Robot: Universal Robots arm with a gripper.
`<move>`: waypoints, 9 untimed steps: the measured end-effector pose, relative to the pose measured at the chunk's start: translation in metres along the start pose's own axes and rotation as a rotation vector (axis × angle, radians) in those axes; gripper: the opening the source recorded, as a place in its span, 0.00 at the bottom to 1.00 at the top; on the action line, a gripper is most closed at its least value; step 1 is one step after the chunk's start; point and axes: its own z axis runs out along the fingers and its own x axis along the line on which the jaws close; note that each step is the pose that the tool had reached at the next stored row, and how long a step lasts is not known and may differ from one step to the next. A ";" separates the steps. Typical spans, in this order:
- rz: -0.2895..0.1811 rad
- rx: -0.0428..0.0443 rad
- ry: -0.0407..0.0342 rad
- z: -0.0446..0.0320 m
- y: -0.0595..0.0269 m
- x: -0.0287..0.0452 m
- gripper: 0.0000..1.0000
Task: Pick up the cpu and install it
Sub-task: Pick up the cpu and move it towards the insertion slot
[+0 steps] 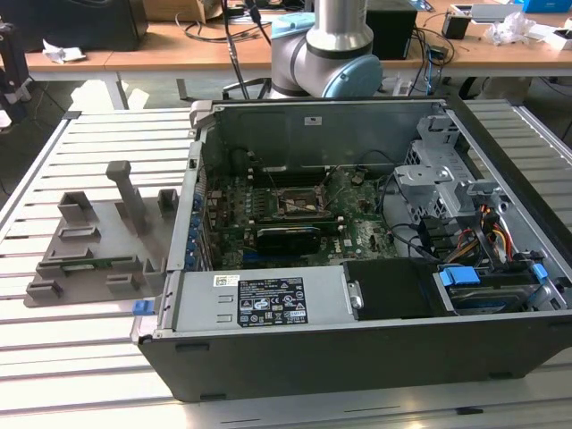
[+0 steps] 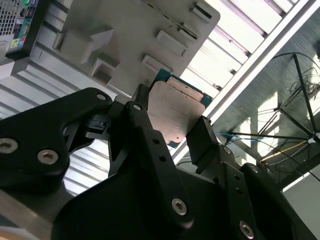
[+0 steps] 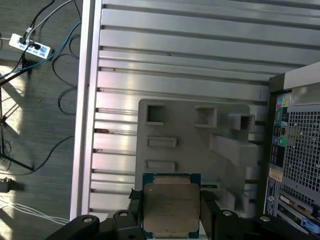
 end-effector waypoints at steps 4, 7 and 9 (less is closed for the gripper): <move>0.000 -0.0003 0.0000 -0.0076 -0.0003 -0.0002 0.55; 0.000 -0.0015 -0.0002 -0.0143 -0.0006 -0.0004 0.55; 0.000 -0.0100 -0.0008 -0.0197 -0.0009 -0.0006 0.55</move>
